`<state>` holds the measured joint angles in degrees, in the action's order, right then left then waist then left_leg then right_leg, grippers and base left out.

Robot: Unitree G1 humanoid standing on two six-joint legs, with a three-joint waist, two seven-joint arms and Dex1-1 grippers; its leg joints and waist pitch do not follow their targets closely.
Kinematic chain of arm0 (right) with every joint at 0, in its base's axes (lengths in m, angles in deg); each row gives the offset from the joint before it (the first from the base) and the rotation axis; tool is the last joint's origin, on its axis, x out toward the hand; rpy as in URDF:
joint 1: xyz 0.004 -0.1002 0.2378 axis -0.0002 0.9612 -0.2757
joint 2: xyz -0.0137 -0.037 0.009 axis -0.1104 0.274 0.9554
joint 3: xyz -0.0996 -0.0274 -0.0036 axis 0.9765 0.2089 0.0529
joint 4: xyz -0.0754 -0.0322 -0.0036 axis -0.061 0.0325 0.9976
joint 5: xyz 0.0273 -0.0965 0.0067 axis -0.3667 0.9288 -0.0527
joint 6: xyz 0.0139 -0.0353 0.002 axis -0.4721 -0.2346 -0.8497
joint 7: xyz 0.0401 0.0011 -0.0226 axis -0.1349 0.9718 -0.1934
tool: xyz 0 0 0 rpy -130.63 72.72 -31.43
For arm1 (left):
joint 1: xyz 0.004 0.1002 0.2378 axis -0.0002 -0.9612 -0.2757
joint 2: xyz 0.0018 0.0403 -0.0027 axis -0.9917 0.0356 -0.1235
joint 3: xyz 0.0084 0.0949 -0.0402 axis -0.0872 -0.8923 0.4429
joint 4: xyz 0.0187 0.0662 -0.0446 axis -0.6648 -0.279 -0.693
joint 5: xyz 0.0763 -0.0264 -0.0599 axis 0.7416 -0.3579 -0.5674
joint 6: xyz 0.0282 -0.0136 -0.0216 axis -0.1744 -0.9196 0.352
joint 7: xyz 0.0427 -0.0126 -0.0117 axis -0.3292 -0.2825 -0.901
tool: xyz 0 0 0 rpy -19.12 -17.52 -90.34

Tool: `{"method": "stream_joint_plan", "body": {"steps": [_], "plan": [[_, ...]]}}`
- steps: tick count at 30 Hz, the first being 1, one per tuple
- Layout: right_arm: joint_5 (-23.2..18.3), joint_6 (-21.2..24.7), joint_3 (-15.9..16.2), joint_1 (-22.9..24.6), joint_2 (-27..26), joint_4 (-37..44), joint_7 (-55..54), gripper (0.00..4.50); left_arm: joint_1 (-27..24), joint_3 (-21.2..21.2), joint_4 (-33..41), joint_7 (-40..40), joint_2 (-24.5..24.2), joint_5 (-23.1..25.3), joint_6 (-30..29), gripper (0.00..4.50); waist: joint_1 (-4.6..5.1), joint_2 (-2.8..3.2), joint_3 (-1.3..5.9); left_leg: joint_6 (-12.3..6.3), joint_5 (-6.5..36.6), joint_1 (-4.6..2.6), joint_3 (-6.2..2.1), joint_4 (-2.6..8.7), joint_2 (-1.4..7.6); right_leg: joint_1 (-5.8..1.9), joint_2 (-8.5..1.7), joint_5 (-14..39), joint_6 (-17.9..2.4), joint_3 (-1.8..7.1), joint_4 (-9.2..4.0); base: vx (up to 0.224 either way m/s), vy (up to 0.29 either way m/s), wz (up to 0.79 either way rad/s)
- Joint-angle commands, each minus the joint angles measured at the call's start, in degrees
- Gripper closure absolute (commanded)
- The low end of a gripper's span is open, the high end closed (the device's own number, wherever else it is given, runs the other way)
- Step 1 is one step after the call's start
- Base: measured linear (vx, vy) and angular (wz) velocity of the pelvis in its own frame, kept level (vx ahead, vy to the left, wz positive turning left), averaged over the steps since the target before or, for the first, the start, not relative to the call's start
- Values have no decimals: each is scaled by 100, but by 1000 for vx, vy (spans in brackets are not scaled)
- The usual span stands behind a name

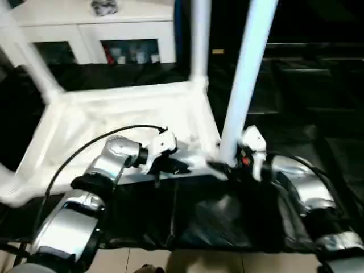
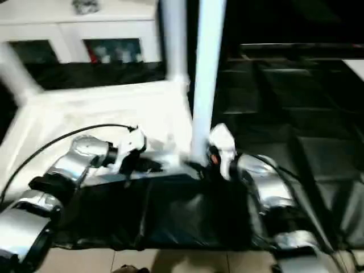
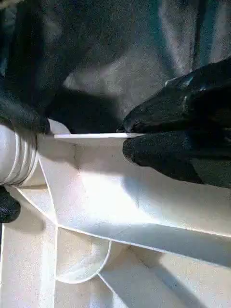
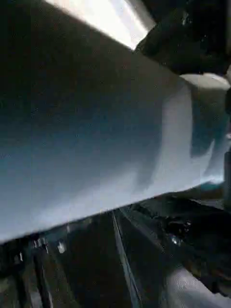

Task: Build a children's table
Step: Rotate leg to tighten

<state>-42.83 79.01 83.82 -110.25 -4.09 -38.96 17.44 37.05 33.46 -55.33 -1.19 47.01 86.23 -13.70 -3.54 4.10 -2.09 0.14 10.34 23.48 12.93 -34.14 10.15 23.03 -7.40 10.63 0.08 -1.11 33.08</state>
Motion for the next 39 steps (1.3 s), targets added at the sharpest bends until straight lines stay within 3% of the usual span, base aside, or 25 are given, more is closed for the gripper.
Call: {"method": "stream_joint_plan", "body": {"steps": [1, 7, 13, 19, 26, 29, 30, 31, 32, 34, 36, 37, 39], "plan": [[-104, 139, 163, 70, 139, 272, 376, 102, -35, -122, 158, 386, -2, -109, 117, 450, 4, -81, 403, -737, 699, -237, -137, 380, 282, -210, -71, -344, -1641, -20, -155, 0, 0, 0], [-87, 172, 243, 96, 259, 390, 608, 102, -34, -108, 151, 512, -51, -104, 177, 450, -7, -93, 374, -512, 1049, -245, -136, 423, 297, -200, -98, 304, -1552, 6, -213, 0, 0, 0], [-92, 255, 330, 104, 283, 451, 733, 169, -21, -101, 118, 589, -95, -98, 232, 450, -5, -86, 388, -501, 938, -242, -140, 412, 288, -206, -88, 149, -1560, -1, -191, 0, 0, 0], [-64, 246, 372, 156, 282, 489, 767, 179, -31, -90, 106, 578, -99, -85, 243, 450, -19, -96, 401, -627, 784, -236, -134, 380, 281, -208, -88, -113, -1614, -5, -165, 0, 0, 0], [-39, 355, 329, 255, 110, 505, 451, 180, -46, -42, 54, 320, -73, -44, 219, 450, -13, -72, 380, -509, 996, -237, -141, 412, 288, -202, -91, 227, -1561, 2, -194, 0, 0, 0], [151, 293, 237, 262, -102, 360, -242, 180, 7, -50, -36, -162, 25, 92, 120, 450, 29, -96, 342, -282, 1371, -247, -146, 466, 282, -188, -90, 834, -1442, 11, -261, 0, 0, 0], [304, 295, 90, 226, -357, 163, -1008, 180, 67, -38, -115, -640, 162, 191, -19, 450, 40, -140, 334, -245, 1461, -249, -145, 475, 283, -187, -89, 993, -1405, 14, -280, 0, 0, 0], [356, 306, 27, 211, -464, 85, -1314, 180, 87, -31, -140, -811, 221, 219, -73, 450, 62, -106, 324, -106, 1542, -266, -150, 496, 280, -147, -93, 1227, -1341, 32, -292, 0, 0, 0], [356, 306, 27, 211, -464, 85, -1314, 180, 87, -31, -140, -811, 221, 219, -73, 450, 76, -100, 317, -38, 1694, -274, -155, 508, 273, -137, -99, 1429, -1298, 35, -320, 0, 0, 0], [360, 500, -280, 120, -982, -172, -2454, 180, 90, -29, -111, -1199, 524, 234, -328, 450, 136, -102, 311, 141, 1872, -271, -182, 544, 262, -132, -94, 1755, -1110, 46, -360, 0, 0, 0], [365, 571, -377, 74, -1216, -279, -2907, 180, 85, -40, -87, -1366, 668, 246, -454, 450, 184, -101, 310, 190, 2004, -263, -205, 563, 253, -124, -98, 1878, -1028, 41, -383, 0, 0, 0], [419, 593, -414, -27, -1492, -469, -3413, 180, 113, -34, -104, -1692, 879, 260, -606, 450, 199, -37, 308, 230, 2097, -282, -216, 570, 253, -108, -94, 1889, -999, 39, -393, 0, 0, 0], [443, 605, -432, -92, -1628, -579, -3657, 180, 133, -18, -123, -1902, 989, 267, -671, 450, 247, -67, 306, 273, 2173, -276, -213, 578, 243, -96, -76, 1860, -995, 38, -399, 0, 0, 0]]}}
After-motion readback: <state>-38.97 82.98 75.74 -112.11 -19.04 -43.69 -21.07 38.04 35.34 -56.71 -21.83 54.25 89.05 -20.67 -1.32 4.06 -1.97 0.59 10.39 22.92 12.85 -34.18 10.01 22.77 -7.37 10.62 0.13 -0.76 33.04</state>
